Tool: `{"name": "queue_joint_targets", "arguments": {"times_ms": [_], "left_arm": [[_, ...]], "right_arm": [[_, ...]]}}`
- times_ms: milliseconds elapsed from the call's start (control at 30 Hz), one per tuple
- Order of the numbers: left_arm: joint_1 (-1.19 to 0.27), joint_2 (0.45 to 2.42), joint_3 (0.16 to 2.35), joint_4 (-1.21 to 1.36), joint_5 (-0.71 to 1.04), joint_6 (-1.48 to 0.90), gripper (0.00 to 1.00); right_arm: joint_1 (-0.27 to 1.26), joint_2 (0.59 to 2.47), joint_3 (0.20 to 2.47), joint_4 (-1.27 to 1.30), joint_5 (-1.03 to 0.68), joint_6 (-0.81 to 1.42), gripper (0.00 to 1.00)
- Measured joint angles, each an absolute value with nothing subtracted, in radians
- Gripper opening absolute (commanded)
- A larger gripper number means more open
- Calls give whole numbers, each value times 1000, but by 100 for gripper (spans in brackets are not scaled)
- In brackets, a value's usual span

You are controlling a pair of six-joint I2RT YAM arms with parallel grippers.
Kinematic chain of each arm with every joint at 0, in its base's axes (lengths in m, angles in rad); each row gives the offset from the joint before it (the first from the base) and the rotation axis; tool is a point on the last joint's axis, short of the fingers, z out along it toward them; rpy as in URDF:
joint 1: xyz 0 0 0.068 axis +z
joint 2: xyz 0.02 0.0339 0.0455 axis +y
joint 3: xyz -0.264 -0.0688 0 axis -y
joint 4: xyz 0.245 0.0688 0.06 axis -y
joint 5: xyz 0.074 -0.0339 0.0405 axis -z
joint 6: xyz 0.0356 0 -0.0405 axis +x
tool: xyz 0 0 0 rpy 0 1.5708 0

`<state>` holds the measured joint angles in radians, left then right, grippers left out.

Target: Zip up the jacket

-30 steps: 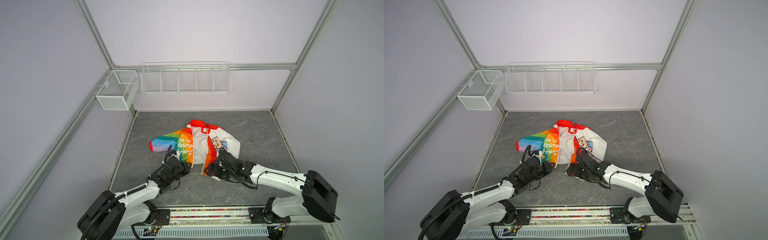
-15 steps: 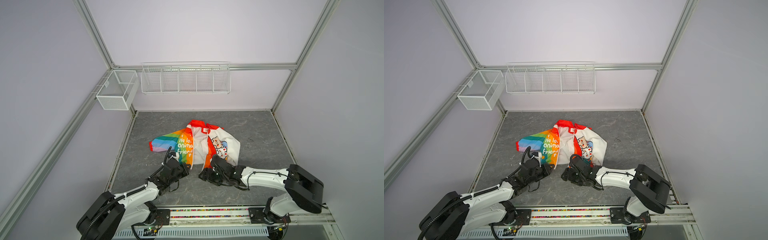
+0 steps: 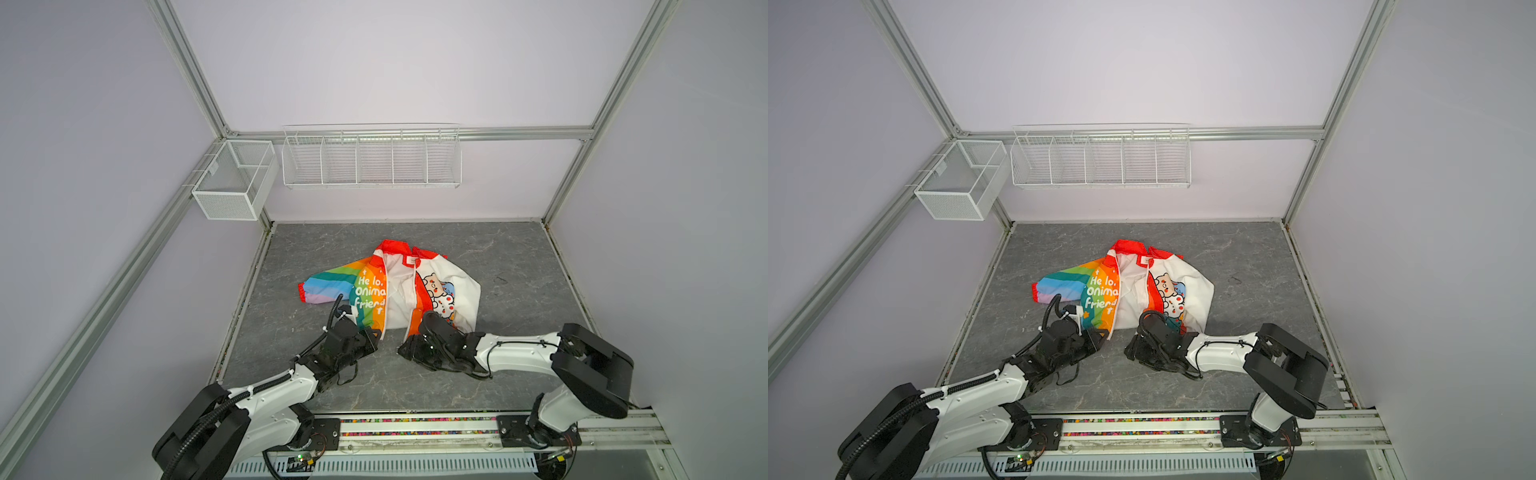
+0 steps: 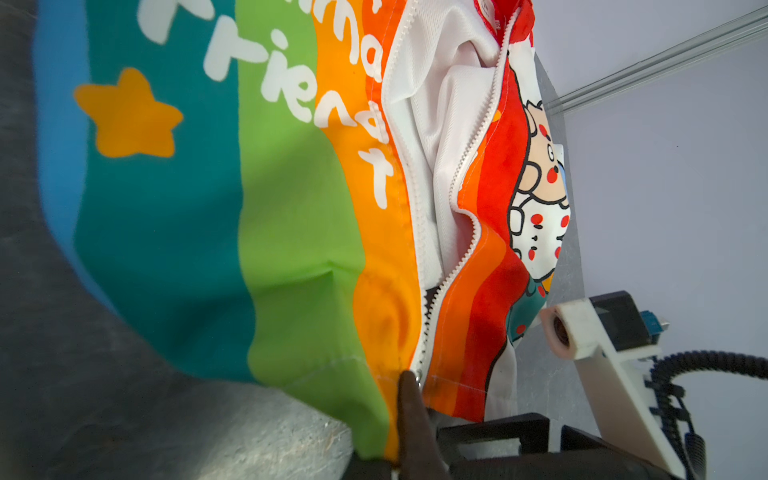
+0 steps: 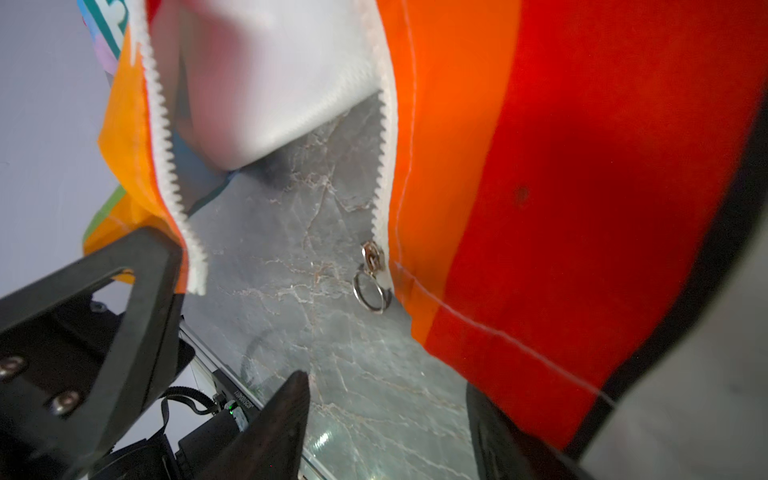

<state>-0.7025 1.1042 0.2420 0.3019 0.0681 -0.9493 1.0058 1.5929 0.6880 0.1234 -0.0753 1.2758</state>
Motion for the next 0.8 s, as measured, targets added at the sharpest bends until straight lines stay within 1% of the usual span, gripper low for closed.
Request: {"name": "queue_joint_targets", "arguments": {"times_ms": [233, 433, 800], "left_arm": [[-702, 1114, 242, 302, 72, -949, 0], [-709, 1205, 243, 311, 88, -949, 0], [-782, 1328, 318, 334, 94, -945, 0]], "right_arm": [[982, 1604, 680, 165, -65, 1284, 60], [957, 1617, 680, 192, -50, 1283, 58], [935, 1633, 680, 222, -48, 1286, 54]]}}
